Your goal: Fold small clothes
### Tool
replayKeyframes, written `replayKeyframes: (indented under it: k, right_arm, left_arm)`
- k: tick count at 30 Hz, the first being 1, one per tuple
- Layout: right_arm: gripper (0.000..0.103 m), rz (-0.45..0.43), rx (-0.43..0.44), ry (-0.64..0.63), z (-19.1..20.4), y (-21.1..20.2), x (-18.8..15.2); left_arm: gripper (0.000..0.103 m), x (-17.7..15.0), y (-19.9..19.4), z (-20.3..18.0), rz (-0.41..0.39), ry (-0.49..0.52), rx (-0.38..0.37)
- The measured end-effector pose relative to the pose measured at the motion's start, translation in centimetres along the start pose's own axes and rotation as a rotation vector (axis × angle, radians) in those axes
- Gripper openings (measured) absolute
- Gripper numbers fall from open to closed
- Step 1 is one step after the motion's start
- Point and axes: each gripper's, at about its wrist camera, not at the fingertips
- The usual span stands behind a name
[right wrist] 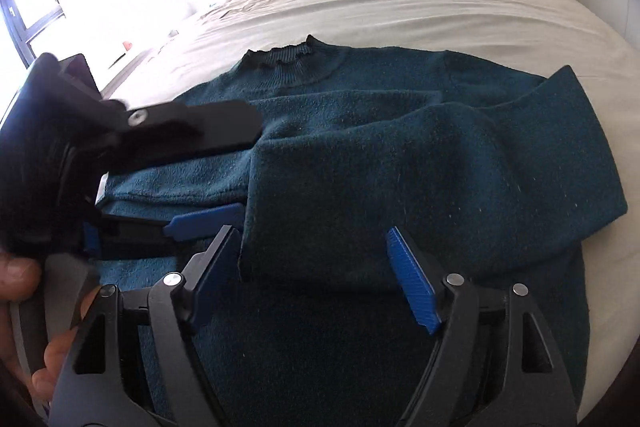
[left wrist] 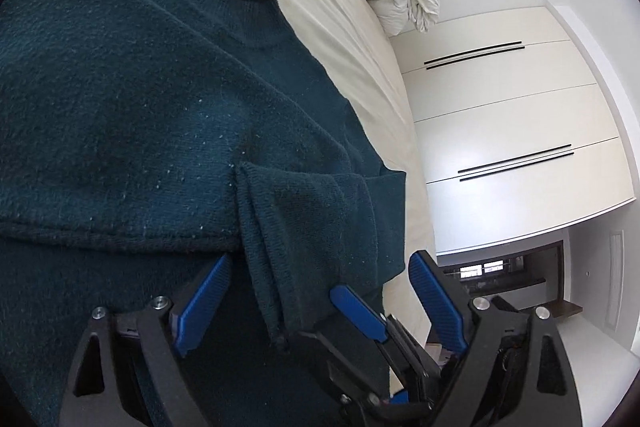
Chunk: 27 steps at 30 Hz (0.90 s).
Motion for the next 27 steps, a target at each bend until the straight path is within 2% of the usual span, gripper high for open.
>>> replayKeyframes:
  k: [1, 2, 4, 6, 8, 14, 20, 22, 27]
  right_arm:
    - [0.076, -0.005, 0.012, 0.027, -0.5, -0.5, -0.3]
    - [0.075, -0.009, 0.028, 0.062, -1.2, -1.3, -0.8]
    - [0.075, -0.004, 0.061, 0.143, -2.6, -2.3, -1.6]
    - [0.075, -0.002, 0.095, 0.231, -4.4, -3.2, -2.6]
    - [0.075, -0.01, 0.129, 0.302, -6.0, -4.1, -3.5]
    - [0.075, -0.043, 0.163, 0.42, -9.4, -5.7, -5.4]
    - [0.075, -0.045, 0.157, 0.42, -9.8, -6.0, -6.0]
    - [0.075, -0.047, 0.163, 0.423, -10.0, -6.0, -6.1]
    - [0.075, -0.047, 0.168, 0.436, -10.3, -5.7, -6.0]
  left_arm:
    - [0.086, 0.1, 0.3, -0.1, 0.001, 0.002, 0.009]
    - [0.079, 0.1, 0.5, -0.3, 0.003, 0.009, 0.021]
    - [0.058, 0.1, 1.0, -0.4, 0.024, 0.023, 0.048]
    - [0.019, -0.2, 1.4, -0.6, 0.054, 0.034, 0.084]
    - [0.007, -0.7, 1.3, -0.9, 0.056, 0.061, 0.126]
    - [0.008, -0.2, -2.0, -4.0, -0.002, 0.209, 0.162]
    - [0.008, 2.4, -7.0, -5.8, -0.086, 0.333, 0.206]
    - [0.008, 3.2, -8.4, -4.9, -0.103, 0.335, 0.241]
    - [0.008, 5.7, -11.2, -0.8, -0.137, 0.255, 0.294]
Point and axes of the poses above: each gripper's, at about its wrist camera, not at the fingertips, and y roughly the way its jaws point, z to its left, x to its top, and after that the axes turned 6 degrees about -z, right-handed
